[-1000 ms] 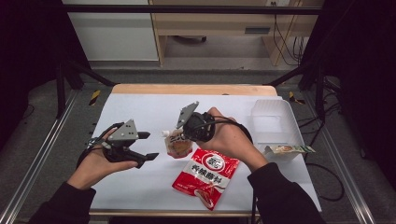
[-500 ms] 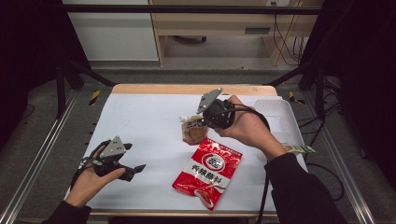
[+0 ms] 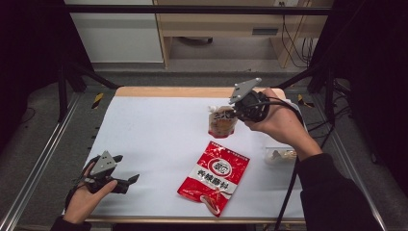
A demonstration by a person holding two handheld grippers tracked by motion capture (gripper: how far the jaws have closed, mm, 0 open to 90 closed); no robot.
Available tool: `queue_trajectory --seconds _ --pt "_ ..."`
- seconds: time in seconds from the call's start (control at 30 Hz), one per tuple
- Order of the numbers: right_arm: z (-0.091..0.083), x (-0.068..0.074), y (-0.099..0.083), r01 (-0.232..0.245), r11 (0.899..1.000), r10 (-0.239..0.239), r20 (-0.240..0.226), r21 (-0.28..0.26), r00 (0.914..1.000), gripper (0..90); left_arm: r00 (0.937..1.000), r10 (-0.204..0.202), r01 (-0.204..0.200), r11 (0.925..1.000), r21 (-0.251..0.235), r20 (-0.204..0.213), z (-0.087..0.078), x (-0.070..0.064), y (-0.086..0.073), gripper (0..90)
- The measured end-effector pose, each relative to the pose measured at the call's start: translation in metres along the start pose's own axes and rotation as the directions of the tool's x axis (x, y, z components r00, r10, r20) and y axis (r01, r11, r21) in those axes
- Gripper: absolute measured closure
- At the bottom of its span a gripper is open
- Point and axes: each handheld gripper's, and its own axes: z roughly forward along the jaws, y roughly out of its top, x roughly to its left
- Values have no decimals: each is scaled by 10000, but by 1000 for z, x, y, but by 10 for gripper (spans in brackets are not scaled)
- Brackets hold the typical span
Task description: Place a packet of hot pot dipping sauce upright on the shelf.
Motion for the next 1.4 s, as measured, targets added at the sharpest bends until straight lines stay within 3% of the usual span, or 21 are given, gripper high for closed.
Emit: queue_trajectory --seconds 0.4,0.57,0.8,1.13,1.4 --pt "-37 -32 -44 -838 9964 843 981 -93 9916 883 9985 -341 327 9989 -339 -432 -17 1 -13 70" --pt "-49 -40 -62 -1137 9934 1143 1260 -119 9854 883 9979 -364 353 9992 -205 -529 -18 1 -17 70" --pt "-60 -42 -90 -1357 9906 1321 1483 143 9801 883 9977 -388 382 9992 -115 -562 -16 1 -18 71" --pt "-62 -41 -125 -1788 9831 1717 1435 385 9747 883 9974 -436 432 9990 -90 -581 -16 2 -19 71" --pt "-60 -36 -140 -1889 9806 1808 1304 527 9748 882 9975 -427 425 9991 -50 -567 -16 2 -19 71"
